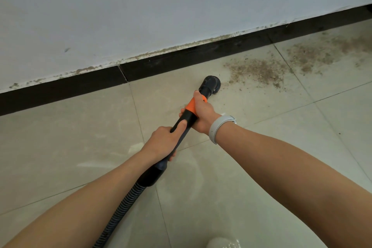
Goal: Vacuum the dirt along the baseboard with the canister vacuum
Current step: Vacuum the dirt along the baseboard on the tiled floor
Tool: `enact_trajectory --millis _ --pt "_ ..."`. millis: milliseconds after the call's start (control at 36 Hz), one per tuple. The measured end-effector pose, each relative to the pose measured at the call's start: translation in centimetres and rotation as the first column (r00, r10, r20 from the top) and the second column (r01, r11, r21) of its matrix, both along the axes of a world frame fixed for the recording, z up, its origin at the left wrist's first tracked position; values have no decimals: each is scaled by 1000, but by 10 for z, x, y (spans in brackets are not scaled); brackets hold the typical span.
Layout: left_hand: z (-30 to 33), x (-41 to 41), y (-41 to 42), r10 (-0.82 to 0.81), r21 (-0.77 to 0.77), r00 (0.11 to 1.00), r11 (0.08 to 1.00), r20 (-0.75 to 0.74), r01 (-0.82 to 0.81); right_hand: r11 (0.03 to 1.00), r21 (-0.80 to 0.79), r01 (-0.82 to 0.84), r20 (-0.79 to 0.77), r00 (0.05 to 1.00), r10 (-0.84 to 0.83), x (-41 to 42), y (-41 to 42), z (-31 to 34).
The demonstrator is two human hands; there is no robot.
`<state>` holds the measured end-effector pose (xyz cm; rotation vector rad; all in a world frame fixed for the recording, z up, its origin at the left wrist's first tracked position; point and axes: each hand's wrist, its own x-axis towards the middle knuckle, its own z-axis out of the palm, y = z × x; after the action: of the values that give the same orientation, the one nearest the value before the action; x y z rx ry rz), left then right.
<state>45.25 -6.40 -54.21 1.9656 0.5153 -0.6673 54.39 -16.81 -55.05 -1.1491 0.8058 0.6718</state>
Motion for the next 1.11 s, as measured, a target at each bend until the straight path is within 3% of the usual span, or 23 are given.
enact_trajectory --millis 472,639,750,1111 --pt "-9 42 -37 -48 -18 998 999 33 49 993 -22 113 23 993 -113 35 -42 -2" --pt "-4 40 -37 -104 78 993 992 54 100 991 -19 130 29 991 -129 32 -43 3" --pt "2 29 -19 -130 136 989 984 74 119 992 29 120 43 992 -121 20 -30 10" --pt "17 -62 66 32 56 999 998 40 -35 996 77 -40 19 999 39 -59 64 20"
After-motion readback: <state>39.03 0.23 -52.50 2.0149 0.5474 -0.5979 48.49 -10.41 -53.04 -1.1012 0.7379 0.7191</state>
